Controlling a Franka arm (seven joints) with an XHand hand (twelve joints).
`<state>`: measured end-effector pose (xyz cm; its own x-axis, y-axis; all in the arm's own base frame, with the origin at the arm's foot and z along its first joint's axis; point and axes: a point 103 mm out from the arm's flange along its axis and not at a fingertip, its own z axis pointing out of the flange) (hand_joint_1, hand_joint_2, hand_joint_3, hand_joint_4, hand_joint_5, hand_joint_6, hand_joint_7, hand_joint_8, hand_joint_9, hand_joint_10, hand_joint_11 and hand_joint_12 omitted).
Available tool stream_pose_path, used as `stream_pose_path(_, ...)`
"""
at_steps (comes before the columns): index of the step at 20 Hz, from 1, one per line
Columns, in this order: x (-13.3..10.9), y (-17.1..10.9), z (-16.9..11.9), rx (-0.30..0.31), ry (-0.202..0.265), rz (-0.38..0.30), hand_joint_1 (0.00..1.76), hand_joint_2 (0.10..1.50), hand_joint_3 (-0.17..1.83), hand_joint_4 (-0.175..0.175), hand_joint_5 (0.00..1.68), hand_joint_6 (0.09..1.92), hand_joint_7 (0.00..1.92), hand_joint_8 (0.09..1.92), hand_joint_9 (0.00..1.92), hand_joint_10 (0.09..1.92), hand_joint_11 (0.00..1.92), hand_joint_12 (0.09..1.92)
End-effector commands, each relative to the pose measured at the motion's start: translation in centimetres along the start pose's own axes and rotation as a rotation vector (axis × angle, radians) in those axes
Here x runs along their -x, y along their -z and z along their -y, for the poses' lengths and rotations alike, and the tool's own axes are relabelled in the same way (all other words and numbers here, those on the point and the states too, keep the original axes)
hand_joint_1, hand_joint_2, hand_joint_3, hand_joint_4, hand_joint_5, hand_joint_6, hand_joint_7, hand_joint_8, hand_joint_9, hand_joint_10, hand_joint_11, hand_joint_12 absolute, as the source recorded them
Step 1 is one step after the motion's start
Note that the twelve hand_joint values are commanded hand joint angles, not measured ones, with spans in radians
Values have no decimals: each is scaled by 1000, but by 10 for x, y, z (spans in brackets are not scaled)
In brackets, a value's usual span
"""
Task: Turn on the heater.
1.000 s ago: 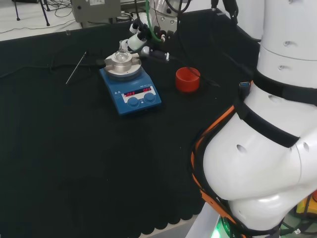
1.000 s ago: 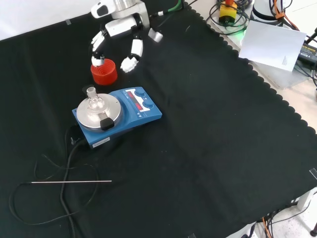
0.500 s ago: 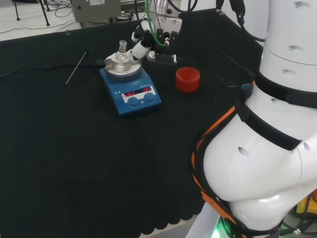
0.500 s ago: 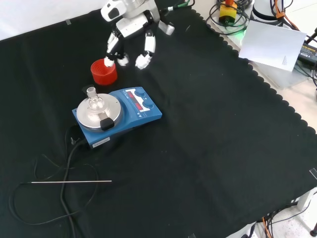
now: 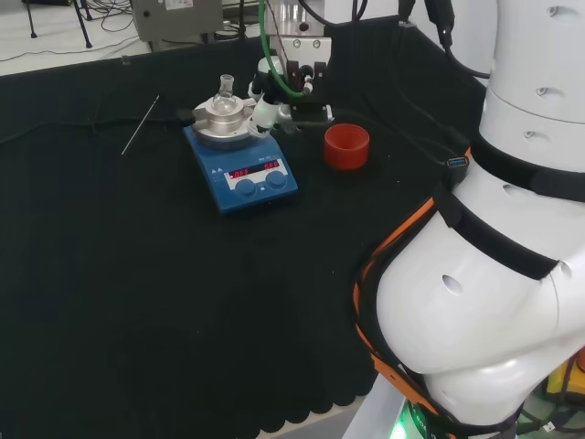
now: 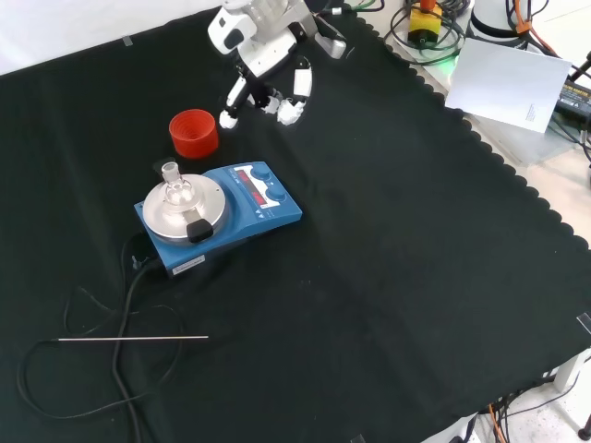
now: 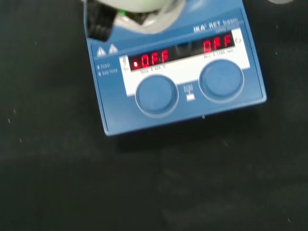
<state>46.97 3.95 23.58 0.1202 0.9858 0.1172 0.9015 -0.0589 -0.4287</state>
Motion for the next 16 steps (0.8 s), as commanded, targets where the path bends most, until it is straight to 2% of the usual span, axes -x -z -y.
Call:
stream_pose_path(1,-11,-19,10,-107,12,166,1034,755,621,-54,350,87,1358,1006,1567,782,1709,754)
stream_pose_path(4,-15,-25,11,-155,19,176,989,779,615,-46,344,87,1483,1319,1647,1278,1784,1230)
stream_pose_path(6,-16,-28,12,-186,28,168,973,794,609,-42,357,87,1568,1465,1728,1484,1830,1481)
stream_pose_path(7,-16,-29,13,-191,35,157,1022,814,619,-41,382,87,1602,1515,1748,1540,1850,1567)
stream_pose_path(9,-17,-30,15,-225,39,164,1245,778,782,-41,387,87,1645,1617,1769,1620,1840,1654)
stream_pose_path(11,-18,-32,16,-259,39,176,1390,702,969,-42,386,87,1686,1675,1795,1671,1829,1708)
stream_pose_path(16,-18,-41,15,-342,29,211,1480,608,1170,-39,366,87,1738,1697,1827,1701,1830,1749)
